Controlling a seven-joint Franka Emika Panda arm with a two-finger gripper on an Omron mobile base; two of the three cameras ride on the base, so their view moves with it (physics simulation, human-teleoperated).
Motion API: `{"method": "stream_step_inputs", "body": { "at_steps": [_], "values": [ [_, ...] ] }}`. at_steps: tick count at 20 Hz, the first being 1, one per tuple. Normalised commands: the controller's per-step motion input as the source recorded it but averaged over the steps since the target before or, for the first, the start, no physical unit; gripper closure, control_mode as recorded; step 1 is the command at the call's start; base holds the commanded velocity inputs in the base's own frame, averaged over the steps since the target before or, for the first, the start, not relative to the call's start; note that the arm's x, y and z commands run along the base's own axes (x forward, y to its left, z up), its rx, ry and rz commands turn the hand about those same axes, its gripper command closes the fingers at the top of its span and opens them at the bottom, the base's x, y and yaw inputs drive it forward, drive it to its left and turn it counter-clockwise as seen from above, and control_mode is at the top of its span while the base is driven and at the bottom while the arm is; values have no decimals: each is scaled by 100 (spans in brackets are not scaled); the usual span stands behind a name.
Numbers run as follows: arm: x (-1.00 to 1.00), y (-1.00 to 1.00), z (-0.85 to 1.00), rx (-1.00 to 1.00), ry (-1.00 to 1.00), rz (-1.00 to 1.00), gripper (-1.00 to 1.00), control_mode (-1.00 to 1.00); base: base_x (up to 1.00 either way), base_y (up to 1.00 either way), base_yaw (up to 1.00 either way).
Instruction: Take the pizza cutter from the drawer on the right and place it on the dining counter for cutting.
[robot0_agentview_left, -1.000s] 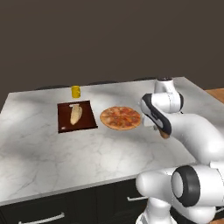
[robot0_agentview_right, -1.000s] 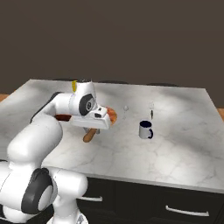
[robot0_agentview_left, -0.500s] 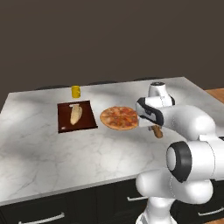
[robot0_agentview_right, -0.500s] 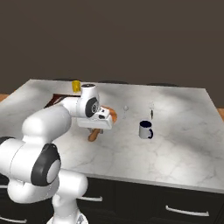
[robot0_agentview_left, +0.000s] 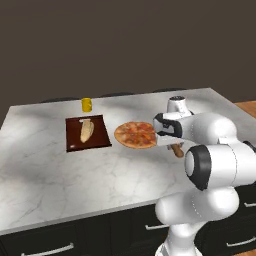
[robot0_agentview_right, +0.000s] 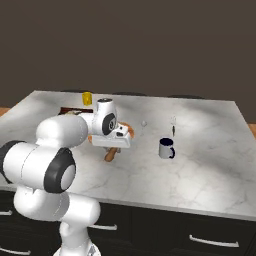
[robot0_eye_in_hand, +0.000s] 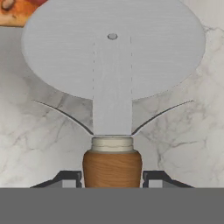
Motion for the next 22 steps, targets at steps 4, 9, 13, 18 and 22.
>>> {"method": "stream_step_inputs", "body": {
  "at_steps": [4,9,13,18,22],
  "values": [
    [14,0,-30,0,0,1,100,-100,0,0,0],
    [26,0,-28,0,0,0,100,-100,0,0,0],
    [25,0,-20,0,0,0,100,-100,0,0,0],
    [27,0,-24,0,0,0,100,-100,0,0,0],
    [25,0,-29,0,0,1,100,-100,0,0,0]
  ]
}}
